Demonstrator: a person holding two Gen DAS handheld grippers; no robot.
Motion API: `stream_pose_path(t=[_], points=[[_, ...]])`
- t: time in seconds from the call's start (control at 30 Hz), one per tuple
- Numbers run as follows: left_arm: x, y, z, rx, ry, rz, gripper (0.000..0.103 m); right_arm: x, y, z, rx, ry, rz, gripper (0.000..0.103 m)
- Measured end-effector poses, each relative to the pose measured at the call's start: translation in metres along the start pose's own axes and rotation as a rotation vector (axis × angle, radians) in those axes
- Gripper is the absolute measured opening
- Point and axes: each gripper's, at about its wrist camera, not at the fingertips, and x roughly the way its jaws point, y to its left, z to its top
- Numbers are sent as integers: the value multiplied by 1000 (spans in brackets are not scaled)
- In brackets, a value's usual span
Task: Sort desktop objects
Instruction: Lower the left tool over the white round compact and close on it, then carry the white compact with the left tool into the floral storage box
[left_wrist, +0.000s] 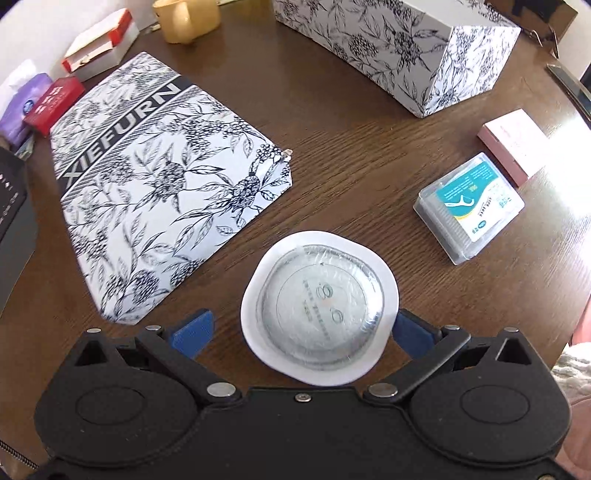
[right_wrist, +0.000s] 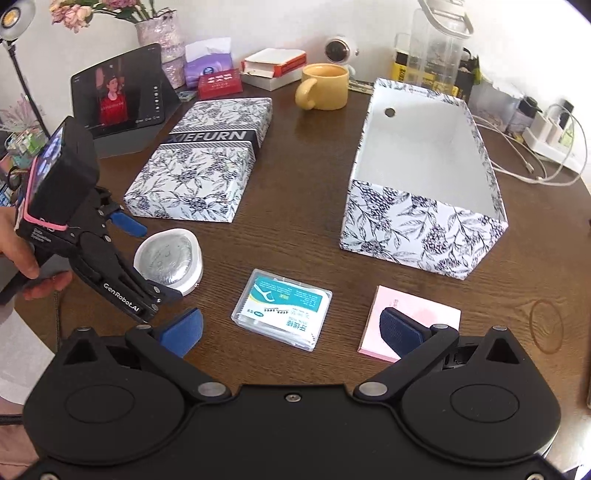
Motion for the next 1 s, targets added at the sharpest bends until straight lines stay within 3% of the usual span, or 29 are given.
stream_pose_path(t=[0.17, 0.33, 0.53, 0.77, 1.0], points=[[9, 1, 0, 24, 3, -30, 103, 8, 3, 6, 18, 15, -21, 103], [6, 1, -2, 17, -8, -32, 82, 11, 3, 9, 27, 24, -25, 103], [-1, 0, -2, -8, -25, 7, 82, 14, -1, 11, 31, 20, -27, 103], [-26, -2, 3, -142, -87, 52, 82, 19, -11, 27, -9, -7, -2, 103], [-77, 4, 54, -191, -173, 51, 82, 12, -33, 58, -78, -65, 60, 103]])
